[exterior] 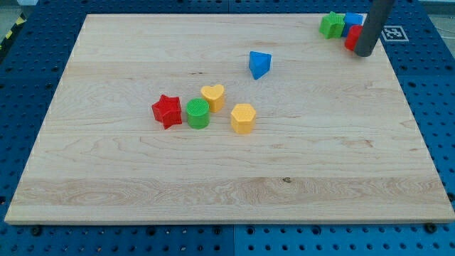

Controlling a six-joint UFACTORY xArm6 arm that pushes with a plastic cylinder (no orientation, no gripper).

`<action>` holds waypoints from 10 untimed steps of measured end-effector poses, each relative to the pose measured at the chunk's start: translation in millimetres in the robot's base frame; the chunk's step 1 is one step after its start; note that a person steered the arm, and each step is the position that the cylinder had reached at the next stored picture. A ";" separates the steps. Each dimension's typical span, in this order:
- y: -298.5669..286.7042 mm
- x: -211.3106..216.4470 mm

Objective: Push the blue triangle into the red circle

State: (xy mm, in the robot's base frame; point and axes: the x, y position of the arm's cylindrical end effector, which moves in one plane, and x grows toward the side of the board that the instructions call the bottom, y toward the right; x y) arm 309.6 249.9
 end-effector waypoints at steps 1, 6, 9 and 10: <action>0.7 1.5; -205.8 80.4; -213.3 35.8; -207.6 56.1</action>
State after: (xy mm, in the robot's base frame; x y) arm 365.8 42.3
